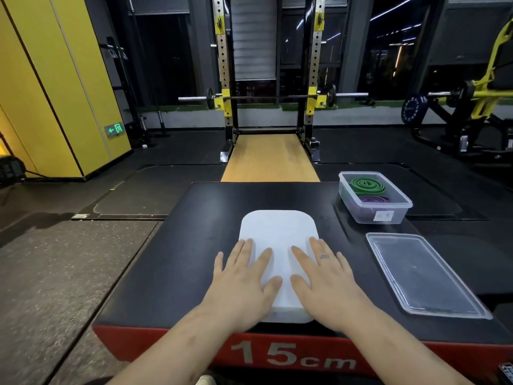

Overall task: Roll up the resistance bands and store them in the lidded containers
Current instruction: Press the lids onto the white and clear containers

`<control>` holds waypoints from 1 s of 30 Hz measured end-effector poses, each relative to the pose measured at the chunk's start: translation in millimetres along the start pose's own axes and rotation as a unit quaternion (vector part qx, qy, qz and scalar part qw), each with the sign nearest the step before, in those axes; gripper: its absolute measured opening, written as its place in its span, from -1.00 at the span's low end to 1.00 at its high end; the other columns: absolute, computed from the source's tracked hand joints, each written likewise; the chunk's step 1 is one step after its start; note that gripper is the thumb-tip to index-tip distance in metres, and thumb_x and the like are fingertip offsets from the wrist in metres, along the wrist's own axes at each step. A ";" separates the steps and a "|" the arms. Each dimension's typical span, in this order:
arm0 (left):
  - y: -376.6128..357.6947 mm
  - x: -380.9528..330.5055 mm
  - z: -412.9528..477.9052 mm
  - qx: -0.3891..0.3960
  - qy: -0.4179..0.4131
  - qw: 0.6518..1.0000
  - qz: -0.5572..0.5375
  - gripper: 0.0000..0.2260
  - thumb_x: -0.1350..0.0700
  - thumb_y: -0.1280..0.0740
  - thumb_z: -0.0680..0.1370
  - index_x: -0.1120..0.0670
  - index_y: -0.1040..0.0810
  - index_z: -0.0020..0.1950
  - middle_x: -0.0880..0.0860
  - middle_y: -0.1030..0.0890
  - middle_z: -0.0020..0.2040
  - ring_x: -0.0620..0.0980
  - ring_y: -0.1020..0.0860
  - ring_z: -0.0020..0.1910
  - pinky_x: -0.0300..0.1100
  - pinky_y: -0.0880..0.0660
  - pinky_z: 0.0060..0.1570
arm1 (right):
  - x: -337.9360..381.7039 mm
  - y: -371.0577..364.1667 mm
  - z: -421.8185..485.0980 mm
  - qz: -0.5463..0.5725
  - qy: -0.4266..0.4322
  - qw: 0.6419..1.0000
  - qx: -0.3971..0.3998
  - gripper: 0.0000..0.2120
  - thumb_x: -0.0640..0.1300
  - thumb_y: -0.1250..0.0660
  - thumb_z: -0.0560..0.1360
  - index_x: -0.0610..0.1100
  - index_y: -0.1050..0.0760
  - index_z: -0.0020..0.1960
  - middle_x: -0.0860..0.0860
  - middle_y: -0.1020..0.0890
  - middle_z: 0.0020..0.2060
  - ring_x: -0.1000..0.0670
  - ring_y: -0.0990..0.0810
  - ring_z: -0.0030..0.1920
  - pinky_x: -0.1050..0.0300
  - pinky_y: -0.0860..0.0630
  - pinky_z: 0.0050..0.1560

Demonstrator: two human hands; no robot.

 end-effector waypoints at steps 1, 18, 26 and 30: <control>-1.3 0.0 -0.4 -0.002 0.001 1.000 0.003 -0.42 -0.32 0.16 0.64 -0.20 0.14 0.65 -0.01 0.25 0.66 -0.06 0.35 0.61 0.19 0.28 0.56 | 0.5 -0.7 -0.7 0.002 -0.001 1.000 0.000 -0.41 0.15 0.05 0.68 0.17 0.09 0.68 -0.01 0.21 0.68 0.02 0.31 0.65 -0.12 0.28 0.64; -0.8 -2.6 -20.8 0.002 -0.009 1.000 0.027 -0.34 -0.45 0.24 0.57 -0.25 0.22 0.63 0.00 0.28 0.66 -0.04 0.39 0.59 0.20 0.36 0.54 | -2.0 17.6 -34.1 0.073 -0.010 0.995 0.070 -0.27 0.41 -0.02 0.62 0.24 0.19 0.67 0.14 0.35 0.64 0.03 0.31 0.64 0.00 0.22 0.61; 3.3 17.3 -8.1 0.007 0.003 1.000 0.026 -0.35 -0.44 0.22 0.57 -0.26 0.20 0.63 -0.02 0.26 0.66 -0.06 0.37 0.60 0.19 0.32 0.55 | 8.5 11.1 -10.1 0.072 0.005 0.995 0.071 -0.26 0.43 0.00 0.61 0.23 0.19 0.67 0.11 0.34 0.64 -0.04 0.27 0.66 -0.06 0.16 0.64; 6.9 39.0 2.9 0.013 0.012 1.000 0.023 -0.32 -0.46 0.23 0.54 -0.27 0.18 0.63 -0.02 0.25 0.66 -0.07 0.37 0.60 0.19 0.30 0.56 | 19.4 2.9 14.0 0.072 0.019 0.995 0.067 -0.22 0.47 0.01 0.58 0.21 0.18 0.67 0.09 0.33 0.65 -0.08 0.25 0.66 -0.10 0.15 0.65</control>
Point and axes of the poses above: each hand's wrist, its own z-axis towards the middle knuckle, its own y-axis out of the back of the hand, x = y × z, the point moved 1 cm from there along z, towards the middle knuckle
